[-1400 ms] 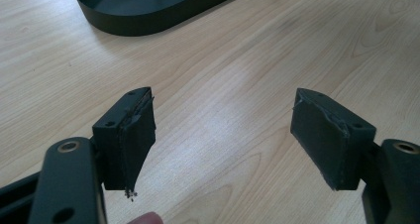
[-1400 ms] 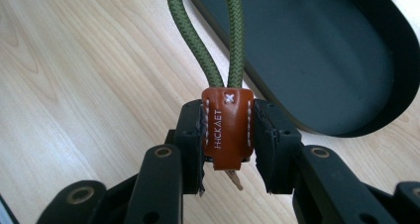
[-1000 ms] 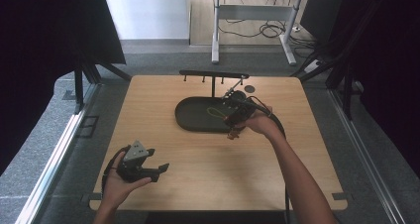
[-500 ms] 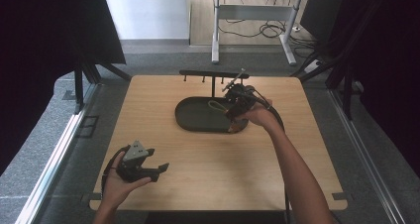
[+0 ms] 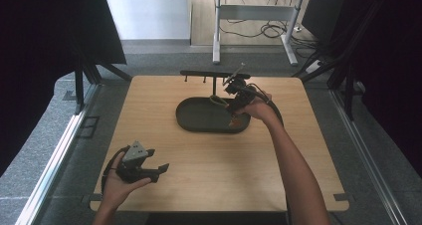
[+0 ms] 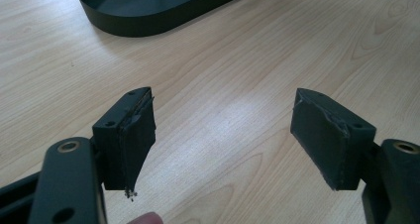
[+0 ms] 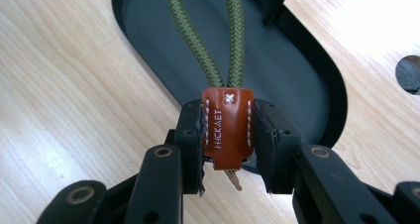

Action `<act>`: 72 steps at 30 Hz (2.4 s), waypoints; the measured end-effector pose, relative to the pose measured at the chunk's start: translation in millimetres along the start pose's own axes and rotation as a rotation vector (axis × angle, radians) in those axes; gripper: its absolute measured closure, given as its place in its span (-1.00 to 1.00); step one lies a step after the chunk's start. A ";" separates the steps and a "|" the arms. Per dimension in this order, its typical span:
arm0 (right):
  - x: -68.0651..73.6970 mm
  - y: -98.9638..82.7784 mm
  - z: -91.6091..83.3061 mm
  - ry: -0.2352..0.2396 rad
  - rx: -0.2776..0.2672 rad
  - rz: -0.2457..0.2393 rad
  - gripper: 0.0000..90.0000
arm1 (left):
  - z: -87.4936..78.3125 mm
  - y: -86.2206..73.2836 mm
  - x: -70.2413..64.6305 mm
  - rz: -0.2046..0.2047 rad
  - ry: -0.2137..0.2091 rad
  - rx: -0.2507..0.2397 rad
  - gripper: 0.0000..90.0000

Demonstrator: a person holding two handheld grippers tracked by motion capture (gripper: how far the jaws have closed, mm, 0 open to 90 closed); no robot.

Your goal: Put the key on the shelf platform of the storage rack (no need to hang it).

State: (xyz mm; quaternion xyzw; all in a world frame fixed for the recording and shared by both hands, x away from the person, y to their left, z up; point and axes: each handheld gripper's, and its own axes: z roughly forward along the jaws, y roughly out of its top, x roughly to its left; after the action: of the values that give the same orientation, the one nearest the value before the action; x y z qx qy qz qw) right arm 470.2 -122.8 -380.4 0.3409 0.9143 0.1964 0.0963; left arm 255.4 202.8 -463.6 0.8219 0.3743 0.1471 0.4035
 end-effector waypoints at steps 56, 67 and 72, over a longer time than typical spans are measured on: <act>-8.1 1.1 77.1 -0.022 0.021 -0.045 0.44 | 3.8 -0.7 0.0 -0.002 -0.007 0.010 -0.43; -3.9 -0.4 72.3 -0.018 0.000 -0.064 0.19 | 4.1 -0.8 0.0 -0.001 -0.008 0.010 -0.43; -0.1 -6.7 60.1 -0.005 -0.047 -0.045 0.11 | 4.0 -0.6 -0.4 -0.002 -0.007 0.010 -0.43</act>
State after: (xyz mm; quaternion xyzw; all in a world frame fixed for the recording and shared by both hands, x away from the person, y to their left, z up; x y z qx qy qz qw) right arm 485.0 -109.8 -437.6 0.3183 0.9167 0.2146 0.1111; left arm 257.0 200.5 -466.5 0.8241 0.3743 0.1418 0.4009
